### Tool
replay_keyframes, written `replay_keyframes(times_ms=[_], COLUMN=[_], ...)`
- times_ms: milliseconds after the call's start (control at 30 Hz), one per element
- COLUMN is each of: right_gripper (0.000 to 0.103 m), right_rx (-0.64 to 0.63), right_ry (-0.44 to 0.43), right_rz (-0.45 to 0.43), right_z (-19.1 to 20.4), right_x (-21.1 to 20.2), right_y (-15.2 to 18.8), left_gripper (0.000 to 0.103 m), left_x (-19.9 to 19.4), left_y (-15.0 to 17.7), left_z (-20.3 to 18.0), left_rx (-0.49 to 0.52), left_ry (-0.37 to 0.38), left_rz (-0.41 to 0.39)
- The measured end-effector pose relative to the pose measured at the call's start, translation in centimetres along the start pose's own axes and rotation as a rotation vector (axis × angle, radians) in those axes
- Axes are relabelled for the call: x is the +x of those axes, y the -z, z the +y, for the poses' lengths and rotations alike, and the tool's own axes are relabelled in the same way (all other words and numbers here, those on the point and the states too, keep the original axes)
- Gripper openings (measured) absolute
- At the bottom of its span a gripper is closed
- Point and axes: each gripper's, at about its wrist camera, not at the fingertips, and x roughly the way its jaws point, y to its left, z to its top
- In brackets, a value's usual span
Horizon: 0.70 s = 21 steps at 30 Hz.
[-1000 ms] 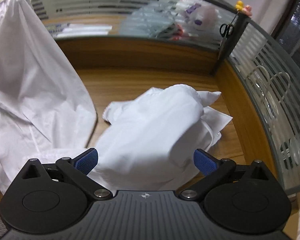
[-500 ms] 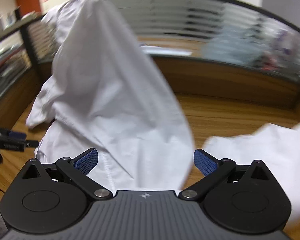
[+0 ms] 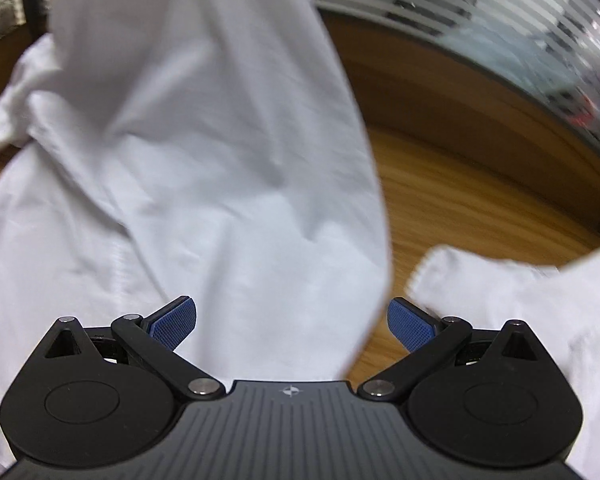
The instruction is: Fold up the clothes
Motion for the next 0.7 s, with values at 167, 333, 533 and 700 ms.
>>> replay_keyframes(times_ms=[167, 333, 533, 700], right_gripper=[0.102, 0.094, 0.087, 0.083], right_rx=[0.022, 0.054, 0.138, 0.167], right_ry=[0.021, 0.139, 0.217, 0.339], right_rz=[0.046, 0.117, 0.180, 0.222], right_z=[-4.0, -10.1, -20.2, -28.5], right_x=[-0.2, 0.1, -0.6, -0.9], right_y=[3.4, 7.8, 12.5, 14.5], left_gripper=[0.076, 0.076, 0.076, 0.076], left_x=[-0.5, -0.8, -1.2, -2.1], left_y=[-0.3, -0.2, -0.3, -0.7], left_z=[-1.7, -5.0, -10.0, -14.4], left_rx=[0.015, 0.035, 0.022, -0.027], left_ry=[0.009, 0.026, 0.036, 0.057], left_rz=[-0.009, -0.011, -0.006, -0.034])
